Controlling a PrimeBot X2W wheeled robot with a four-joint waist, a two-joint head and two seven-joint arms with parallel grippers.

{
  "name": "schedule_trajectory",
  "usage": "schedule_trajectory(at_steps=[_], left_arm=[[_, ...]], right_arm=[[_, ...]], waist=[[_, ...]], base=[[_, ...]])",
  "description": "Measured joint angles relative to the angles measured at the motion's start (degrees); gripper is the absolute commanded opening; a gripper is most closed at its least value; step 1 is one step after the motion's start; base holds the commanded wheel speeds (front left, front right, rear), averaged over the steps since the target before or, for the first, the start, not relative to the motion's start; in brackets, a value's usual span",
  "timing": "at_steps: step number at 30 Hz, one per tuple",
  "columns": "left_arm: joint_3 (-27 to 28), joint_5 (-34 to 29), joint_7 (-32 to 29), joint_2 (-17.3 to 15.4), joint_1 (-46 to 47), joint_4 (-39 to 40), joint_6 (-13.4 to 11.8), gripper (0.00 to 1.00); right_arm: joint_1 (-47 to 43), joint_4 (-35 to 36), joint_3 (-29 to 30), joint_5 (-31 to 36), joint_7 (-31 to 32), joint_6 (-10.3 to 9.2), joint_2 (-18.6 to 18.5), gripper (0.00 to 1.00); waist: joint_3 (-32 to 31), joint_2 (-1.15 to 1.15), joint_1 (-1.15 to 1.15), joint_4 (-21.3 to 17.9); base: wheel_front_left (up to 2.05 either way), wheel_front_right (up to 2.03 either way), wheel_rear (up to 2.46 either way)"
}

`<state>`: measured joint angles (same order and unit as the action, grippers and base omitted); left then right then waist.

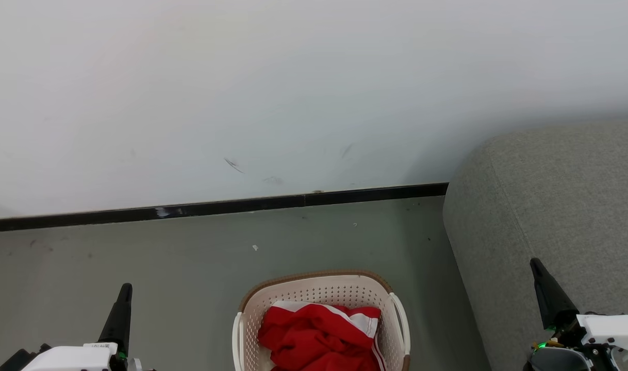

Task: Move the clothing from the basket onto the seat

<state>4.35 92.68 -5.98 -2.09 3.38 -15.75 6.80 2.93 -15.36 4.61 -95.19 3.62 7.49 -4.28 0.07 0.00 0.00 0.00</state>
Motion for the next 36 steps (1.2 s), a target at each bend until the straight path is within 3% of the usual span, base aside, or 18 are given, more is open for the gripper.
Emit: schedule_trajectory(at_steps=[36], left_arm=[[0.1,0.0,0.0,0.0,0.0,0.0,0.3,0.0]], right_arm=[[0.0,0.0,0.1,0.0,0.0,0.0,0.1,0.0]], waist=[[0.0,0.0,0.0,0.0]], base=[[0.0,0.0,0.0]])
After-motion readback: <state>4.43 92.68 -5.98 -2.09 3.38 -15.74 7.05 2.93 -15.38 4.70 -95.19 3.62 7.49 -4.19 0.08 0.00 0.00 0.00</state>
